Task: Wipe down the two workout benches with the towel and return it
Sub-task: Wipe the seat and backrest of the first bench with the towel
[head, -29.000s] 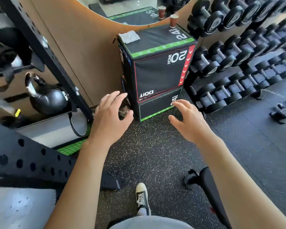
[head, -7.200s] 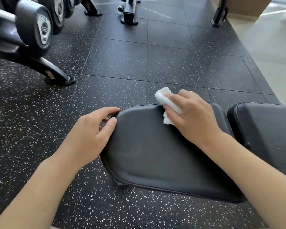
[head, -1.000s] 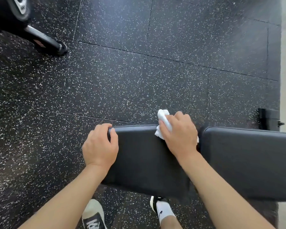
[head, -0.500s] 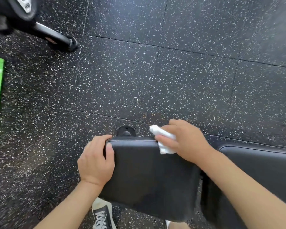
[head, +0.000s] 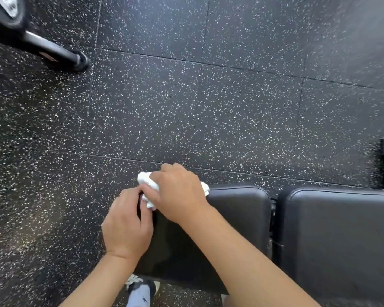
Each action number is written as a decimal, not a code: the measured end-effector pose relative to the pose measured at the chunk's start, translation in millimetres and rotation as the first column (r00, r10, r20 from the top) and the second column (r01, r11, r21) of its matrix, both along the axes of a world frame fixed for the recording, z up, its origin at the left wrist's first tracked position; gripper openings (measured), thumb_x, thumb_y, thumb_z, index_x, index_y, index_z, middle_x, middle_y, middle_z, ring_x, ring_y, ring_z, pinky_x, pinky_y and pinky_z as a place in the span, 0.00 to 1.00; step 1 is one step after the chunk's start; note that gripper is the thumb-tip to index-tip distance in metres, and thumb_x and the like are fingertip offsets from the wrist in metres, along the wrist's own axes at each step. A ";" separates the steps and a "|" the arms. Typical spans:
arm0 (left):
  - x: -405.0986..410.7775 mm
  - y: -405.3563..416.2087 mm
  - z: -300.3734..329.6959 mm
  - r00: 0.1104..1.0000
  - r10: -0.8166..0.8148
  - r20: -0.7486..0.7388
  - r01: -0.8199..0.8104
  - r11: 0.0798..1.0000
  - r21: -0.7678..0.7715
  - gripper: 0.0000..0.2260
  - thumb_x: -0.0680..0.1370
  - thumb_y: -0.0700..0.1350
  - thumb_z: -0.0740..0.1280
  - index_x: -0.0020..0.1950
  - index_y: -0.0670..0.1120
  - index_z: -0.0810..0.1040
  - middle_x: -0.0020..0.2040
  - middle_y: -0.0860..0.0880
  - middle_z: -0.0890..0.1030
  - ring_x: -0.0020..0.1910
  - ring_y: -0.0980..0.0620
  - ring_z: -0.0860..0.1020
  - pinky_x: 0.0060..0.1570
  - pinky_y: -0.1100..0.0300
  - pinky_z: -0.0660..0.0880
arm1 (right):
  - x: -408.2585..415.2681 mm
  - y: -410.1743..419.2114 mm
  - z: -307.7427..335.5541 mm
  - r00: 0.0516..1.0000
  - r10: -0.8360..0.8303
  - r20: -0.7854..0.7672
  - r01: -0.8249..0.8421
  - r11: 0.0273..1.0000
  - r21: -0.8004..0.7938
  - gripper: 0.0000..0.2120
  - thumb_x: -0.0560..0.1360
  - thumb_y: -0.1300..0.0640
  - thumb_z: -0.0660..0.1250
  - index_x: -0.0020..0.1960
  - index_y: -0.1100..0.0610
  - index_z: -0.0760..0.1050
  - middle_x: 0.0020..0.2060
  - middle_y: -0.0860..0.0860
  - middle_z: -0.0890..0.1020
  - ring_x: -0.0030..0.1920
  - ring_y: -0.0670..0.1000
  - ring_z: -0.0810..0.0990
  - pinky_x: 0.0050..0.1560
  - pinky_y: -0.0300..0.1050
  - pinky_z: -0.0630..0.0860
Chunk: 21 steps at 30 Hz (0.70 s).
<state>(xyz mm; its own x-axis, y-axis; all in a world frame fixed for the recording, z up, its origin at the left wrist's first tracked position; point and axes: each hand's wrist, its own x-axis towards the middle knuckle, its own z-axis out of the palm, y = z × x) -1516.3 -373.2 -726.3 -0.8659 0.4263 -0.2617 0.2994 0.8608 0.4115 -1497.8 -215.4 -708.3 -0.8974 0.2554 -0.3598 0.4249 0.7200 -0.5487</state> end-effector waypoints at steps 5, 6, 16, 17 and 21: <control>0.2 -0.7 1.4 1.000 0.013 0.027 -0.012 1.000 -0.004 0.16 0.82 0.54 0.54 0.63 0.54 0.77 0.56 0.57 0.80 0.52 0.51 0.77 0.42 0.51 0.74 | 63.4 85.9 -4.2 0.984 -0.073 0.161 0.053 0.990 0.127 0.18 0.80 0.35 0.59 0.41 0.46 0.75 0.34 0.47 0.70 0.43 0.54 0.72 0.36 0.47 0.66; 0.7 -1.0 1.3 0.999 0.016 0.029 -0.016 1.000 -0.004 0.16 0.82 0.54 0.54 0.63 0.54 0.77 0.55 0.56 0.81 0.52 0.52 0.77 0.42 0.51 0.75 | 79.8 107.8 -4.0 0.966 -0.089 0.245 0.050 0.985 0.162 0.18 0.80 0.34 0.56 0.42 0.45 0.73 0.34 0.48 0.70 0.42 0.52 0.72 0.35 0.46 0.65; 1.1 -2.2 0.6 0.997 0.046 0.056 -0.048 0.998 0.033 0.16 0.83 0.55 0.55 0.62 0.54 0.78 0.54 0.58 0.81 0.51 0.52 0.77 0.43 0.52 0.74 | 24.1 38.2 -5.8 0.976 -0.085 0.201 0.047 0.981 0.188 0.21 0.81 0.38 0.57 0.43 0.51 0.79 0.34 0.47 0.70 0.43 0.55 0.73 0.37 0.48 0.64; 0.5 -3.3 0.3 0.996 0.058 0.069 -0.061 0.997 0.045 0.14 0.83 0.54 0.54 0.58 0.55 0.78 0.51 0.58 0.80 0.49 0.52 0.77 0.41 0.52 0.73 | 3.9 14.8 -8.3 0.981 -0.037 0.192 0.014 0.992 0.122 0.22 0.81 0.39 0.57 0.38 0.52 0.76 0.33 0.47 0.69 0.42 0.55 0.72 0.36 0.48 0.62; 2.9 -20.9 -5.7 0.915 0.338 0.223 -0.369 0.922 0.117 0.15 0.82 0.58 0.51 0.42 0.55 0.70 0.37 0.57 0.77 0.36 0.56 0.74 0.33 0.52 0.65 | -48.0 -29.4 -12.6 0.968 0.062 0.243 -0.039 0.994 -0.099 0.23 0.80 0.44 0.58 0.30 0.55 0.67 0.29 0.50 0.72 0.35 0.56 0.72 0.31 0.47 0.59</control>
